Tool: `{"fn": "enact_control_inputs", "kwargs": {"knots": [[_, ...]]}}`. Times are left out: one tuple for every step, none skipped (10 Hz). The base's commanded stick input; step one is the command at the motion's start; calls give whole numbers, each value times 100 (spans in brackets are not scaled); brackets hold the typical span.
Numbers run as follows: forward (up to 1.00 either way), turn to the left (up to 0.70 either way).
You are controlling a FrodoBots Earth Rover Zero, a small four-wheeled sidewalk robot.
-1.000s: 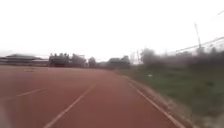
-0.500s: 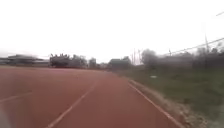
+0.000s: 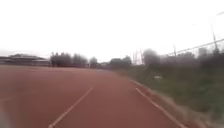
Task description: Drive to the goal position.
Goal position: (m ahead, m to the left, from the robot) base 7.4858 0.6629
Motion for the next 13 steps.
{"fn": "enact_control_inputs", "kwargs": {"knots": [[70,5],[70,8],[70,2],[70,7],[70,-34],[70,-35],[70,-27],[70,-13],[70,3],[70,0],[70,0],[70,0],[70,0]]}}
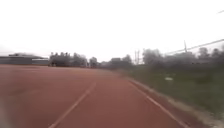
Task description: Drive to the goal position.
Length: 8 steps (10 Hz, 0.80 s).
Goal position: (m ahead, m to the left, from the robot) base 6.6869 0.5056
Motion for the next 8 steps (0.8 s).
{"fn": "enact_control_inputs", "kwargs": {"knots": [[70,0],[70,12],[70,4],[70,-10],[70,-32],[70,-35],[70,16],[70,15]]}}
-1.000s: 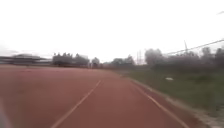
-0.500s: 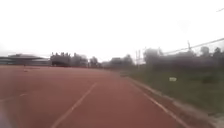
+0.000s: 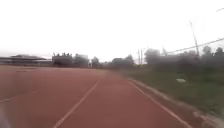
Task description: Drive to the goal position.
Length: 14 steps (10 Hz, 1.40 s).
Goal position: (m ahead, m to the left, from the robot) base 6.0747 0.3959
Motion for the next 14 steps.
{"fn": "enact_control_inputs", "kwargs": {"knots": [[70,14],[70,15],[70,11],[70,11],[70,4],[70,0],[70,0],[70,5],[70,2],[70,0],[70,0],[70,0],[70,-35],[70,-35]]}}
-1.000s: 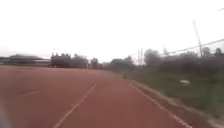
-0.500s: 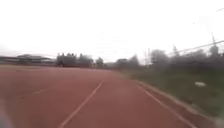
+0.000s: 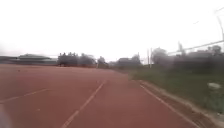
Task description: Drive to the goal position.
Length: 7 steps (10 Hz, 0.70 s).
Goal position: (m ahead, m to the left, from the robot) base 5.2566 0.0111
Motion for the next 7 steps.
{"fn": "enact_control_inputs", "kwargs": {"knots": [[70,-35],[70,-35],[70,-35],[70,-35],[70,-28],[70,11],[70,9]]}}
